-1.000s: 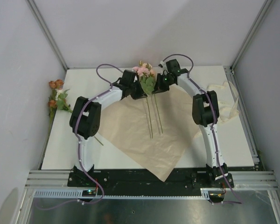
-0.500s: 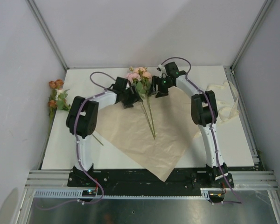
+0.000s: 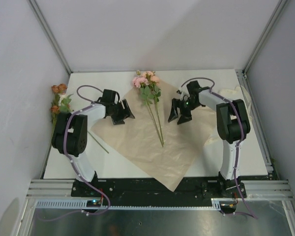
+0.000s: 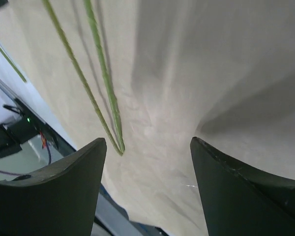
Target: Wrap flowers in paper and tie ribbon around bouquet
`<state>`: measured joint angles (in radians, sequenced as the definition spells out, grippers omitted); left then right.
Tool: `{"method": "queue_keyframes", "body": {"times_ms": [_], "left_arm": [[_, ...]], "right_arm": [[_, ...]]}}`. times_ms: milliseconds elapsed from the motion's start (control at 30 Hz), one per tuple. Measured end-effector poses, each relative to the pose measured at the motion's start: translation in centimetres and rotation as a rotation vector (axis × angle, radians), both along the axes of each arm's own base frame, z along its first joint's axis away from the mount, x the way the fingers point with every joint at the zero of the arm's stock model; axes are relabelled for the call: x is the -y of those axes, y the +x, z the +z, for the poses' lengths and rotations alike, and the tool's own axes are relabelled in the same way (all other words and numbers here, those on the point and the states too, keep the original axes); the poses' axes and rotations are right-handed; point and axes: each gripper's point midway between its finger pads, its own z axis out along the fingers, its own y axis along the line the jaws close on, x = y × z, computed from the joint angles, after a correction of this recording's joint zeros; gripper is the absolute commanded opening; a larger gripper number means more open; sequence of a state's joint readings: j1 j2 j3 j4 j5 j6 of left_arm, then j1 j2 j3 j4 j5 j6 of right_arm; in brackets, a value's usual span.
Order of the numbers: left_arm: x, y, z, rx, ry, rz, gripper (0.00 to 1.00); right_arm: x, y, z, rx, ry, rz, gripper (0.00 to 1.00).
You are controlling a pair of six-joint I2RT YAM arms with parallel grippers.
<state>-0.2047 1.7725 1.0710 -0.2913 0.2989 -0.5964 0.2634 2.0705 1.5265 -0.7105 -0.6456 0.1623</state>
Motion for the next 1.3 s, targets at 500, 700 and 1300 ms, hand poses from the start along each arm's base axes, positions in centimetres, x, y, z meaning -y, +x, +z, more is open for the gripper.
{"method": "queue_keyframes", "body": {"times_ms": [500,700,1300], "left_arm": [[-5.2,4.7,-1.4,-0.041,0.045,0.018,0.50],[-3.0,5.0,1.8,0.050,-0.008,-0.067,0.49],[8.7,9.4,3.9,0.210,-0.156,-0.220,0.53]], "right_arm": [[-3.7,-2.1,-2.0,-0.179,0.121,-0.026,0.67],[-4.9,0.8,-0.5,-0.065,0.142,-0.030,0.60],[-10.7,11.2,0.8,0.191,0.137,-0.104,0.52]]}}
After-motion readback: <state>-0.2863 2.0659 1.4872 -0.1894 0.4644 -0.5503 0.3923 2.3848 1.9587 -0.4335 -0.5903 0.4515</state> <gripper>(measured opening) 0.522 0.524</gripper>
